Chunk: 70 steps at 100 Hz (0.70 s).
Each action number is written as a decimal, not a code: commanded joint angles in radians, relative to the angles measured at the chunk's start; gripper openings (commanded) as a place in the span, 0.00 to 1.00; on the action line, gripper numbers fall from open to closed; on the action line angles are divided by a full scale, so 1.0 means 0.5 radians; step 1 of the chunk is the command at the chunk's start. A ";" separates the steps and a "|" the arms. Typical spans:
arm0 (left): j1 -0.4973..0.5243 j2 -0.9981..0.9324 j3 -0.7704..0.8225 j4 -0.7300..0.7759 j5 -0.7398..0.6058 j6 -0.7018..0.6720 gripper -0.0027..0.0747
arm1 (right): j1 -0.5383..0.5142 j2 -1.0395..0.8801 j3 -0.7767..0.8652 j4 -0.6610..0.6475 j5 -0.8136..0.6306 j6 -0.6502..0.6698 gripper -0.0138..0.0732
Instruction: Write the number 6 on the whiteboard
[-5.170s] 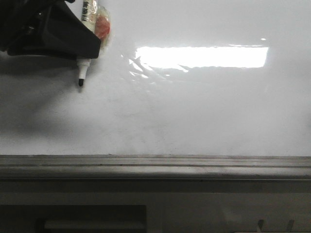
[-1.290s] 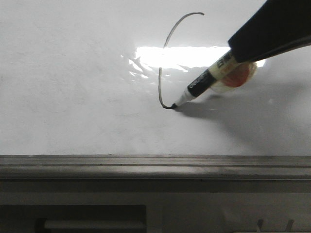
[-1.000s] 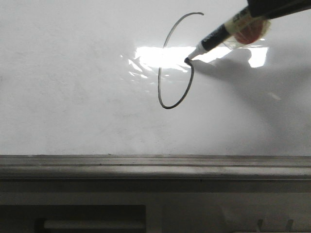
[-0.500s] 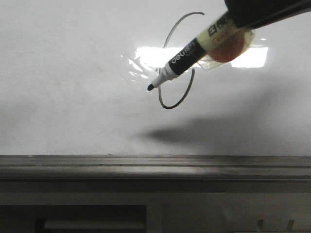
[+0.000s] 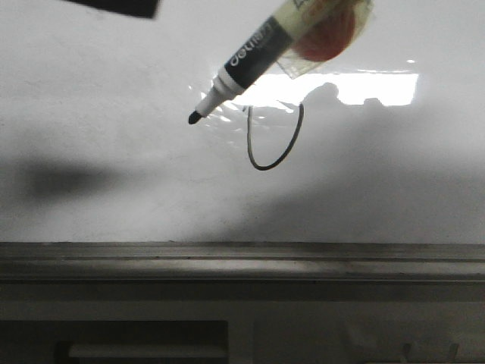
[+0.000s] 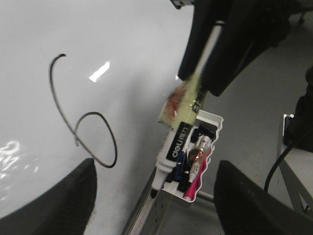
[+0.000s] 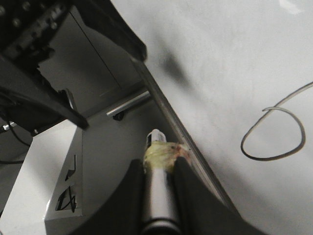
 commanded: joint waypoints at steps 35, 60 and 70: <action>-0.344 0.422 -0.243 0.006 -0.376 0.024 0.57 | -0.015 -0.002 -0.098 0.069 0.082 0.008 0.11; -0.344 0.440 -0.273 0.006 -0.379 0.024 0.30 | -0.015 -0.002 -0.098 0.046 0.026 0.008 0.11; -0.344 0.440 -0.277 0.028 -0.379 0.024 0.25 | -0.015 -0.002 -0.098 0.025 -0.004 0.025 0.11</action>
